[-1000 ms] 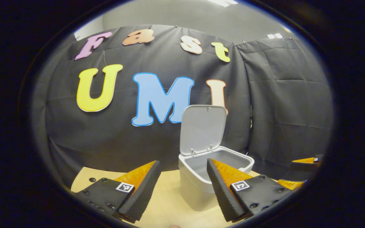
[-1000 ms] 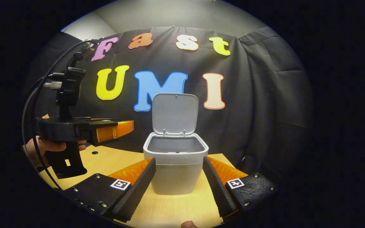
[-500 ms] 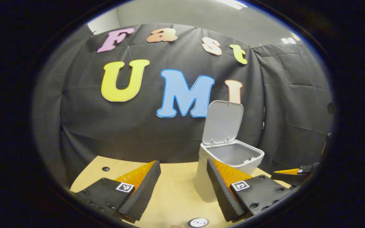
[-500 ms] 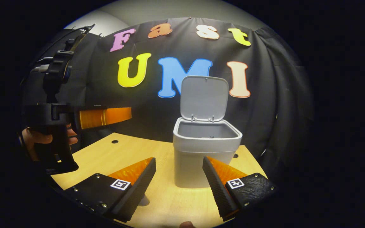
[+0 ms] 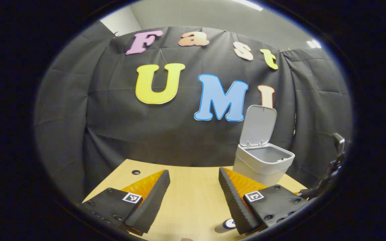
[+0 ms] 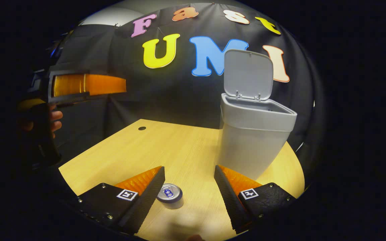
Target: Press the lid of the desktop garbage bin to open it, pick up the crumpled paper on the desktop and throw it into the bin, then pick up the pop can on the desktop and drop it into the bin, and finally close the garbage bin lid.
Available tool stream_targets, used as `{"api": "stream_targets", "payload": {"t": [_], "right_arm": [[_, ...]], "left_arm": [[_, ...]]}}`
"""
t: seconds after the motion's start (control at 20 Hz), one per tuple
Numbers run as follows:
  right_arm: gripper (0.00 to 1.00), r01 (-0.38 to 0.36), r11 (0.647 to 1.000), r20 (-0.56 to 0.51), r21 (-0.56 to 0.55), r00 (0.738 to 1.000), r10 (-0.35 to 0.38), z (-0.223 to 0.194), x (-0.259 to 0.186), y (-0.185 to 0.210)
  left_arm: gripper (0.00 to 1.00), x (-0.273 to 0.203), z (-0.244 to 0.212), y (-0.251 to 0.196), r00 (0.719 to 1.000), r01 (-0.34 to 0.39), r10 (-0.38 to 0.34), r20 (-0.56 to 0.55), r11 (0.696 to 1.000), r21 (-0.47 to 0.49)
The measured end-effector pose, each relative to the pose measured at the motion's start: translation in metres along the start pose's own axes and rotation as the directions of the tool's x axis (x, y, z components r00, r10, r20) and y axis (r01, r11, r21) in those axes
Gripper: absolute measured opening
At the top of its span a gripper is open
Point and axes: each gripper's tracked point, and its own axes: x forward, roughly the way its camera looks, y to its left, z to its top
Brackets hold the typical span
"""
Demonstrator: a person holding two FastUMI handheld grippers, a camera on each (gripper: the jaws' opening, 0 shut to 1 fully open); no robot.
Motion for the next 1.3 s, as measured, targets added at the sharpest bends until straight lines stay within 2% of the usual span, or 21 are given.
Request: {"api": "stream_targets", "payload": {"t": [0.3, 0.7, 1.05, 1.15, 1.3], "right_arm": [[0.96, -0.054, 0.998, -0.127, 0.025, 0.990, 0.057, -0.045, 0.028, 0.025], [0.96, -0.098, 0.994, -0.271, 0.040, 0.957, 0.105, -0.094, 0.064, 0.048], [0.96, -0.094, 0.995, -0.298, 0.027, 0.949, 0.098, -0.107, 0.075, 0.045], [0.88, -0.094, 0.995, -0.299, 0.027, 0.949, 0.097, -0.108, 0.073, 0.043], [0.85, -0.099, 0.995, -0.303, 0.018, 0.948, 0.100, -0.108, 0.070, 0.041]], "left_arm": [[0.96, -0.025, 0.002, 0.035, 0.998, -0.064, 0.064, 0.010, 0.998, -0.010], [0.96, -0.043, -0.007, 0.058, 0.994, -0.112, 0.112, -0.012, 0.994, -0.021], [0.96, -0.044, -0.013, 0.054, 0.994, -0.103, 0.103, -0.030, 0.994, -0.021], [0.96, -0.044, -0.014, 0.053, 0.994, -0.102, 0.101, -0.032, 0.995, -0.023], [0.96, -0.042, -0.014, 0.050, 0.995, -0.098, 0.097, -0.034, 0.995, -0.028]]}}
